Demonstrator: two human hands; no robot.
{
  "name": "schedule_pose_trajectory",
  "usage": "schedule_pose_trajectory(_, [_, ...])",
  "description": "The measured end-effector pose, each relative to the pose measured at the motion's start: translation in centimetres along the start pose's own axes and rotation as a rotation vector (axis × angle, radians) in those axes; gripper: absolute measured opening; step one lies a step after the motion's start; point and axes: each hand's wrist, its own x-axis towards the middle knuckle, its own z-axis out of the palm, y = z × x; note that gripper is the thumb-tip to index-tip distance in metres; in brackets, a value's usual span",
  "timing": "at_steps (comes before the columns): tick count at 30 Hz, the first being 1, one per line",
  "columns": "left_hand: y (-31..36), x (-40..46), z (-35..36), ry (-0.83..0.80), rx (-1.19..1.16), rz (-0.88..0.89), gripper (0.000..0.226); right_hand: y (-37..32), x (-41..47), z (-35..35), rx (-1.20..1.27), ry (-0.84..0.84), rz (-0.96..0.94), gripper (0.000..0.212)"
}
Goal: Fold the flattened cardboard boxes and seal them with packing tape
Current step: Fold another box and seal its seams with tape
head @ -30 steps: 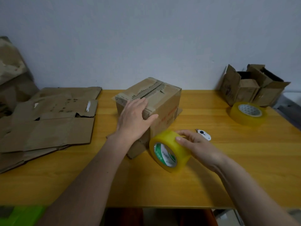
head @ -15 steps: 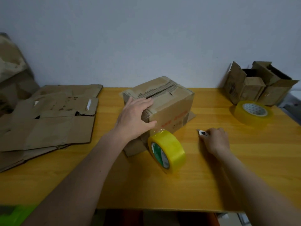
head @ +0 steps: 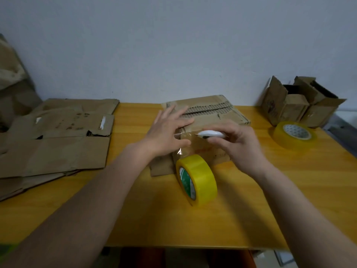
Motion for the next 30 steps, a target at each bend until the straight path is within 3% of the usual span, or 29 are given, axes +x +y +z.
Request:
schedule_pose_trajectory(2, [0.5, -1.3, 1.2, 0.162, -0.164, -0.129, 0.084, -0.6, 1.1, 1.6, -0.030, -0.018, -0.022, 0.030])
schedule_pose_trajectory(5, [2.1, -4.0, 3.1, 0.395, -0.617, -0.541, 0.094, -0.2, 1.4, 2.9, -0.047, -0.010, 0.030, 0.024])
schedule_pose_trajectory(8, [3.1, -5.4, 5.1, 0.291, -1.016, -0.802, 0.062, 0.0, 1.1, 3.2, -0.073, 0.008, 0.053, 0.024])
schedule_pose_trajectory(14, [2.6, -5.2, 5.8, 0.244, -1.090, -0.727, 0.004, -0.1, 0.0, 3.3, -0.238, 0.024, -0.065, 0.023])
schedule_pose_trajectory(20, [2.4, -5.3, 6.1, 0.258, -1.111, -0.678, 0.011, 0.6, -0.8, 3.7, -0.465, 0.002, -0.211, 0.022])
schedule_pose_trajectory(30, [2.3, -5.2, 5.9, 0.237, -1.127, -0.612, 0.017, 0.7, -0.7, 4.1, -0.559, -0.017, -0.328, 0.021])
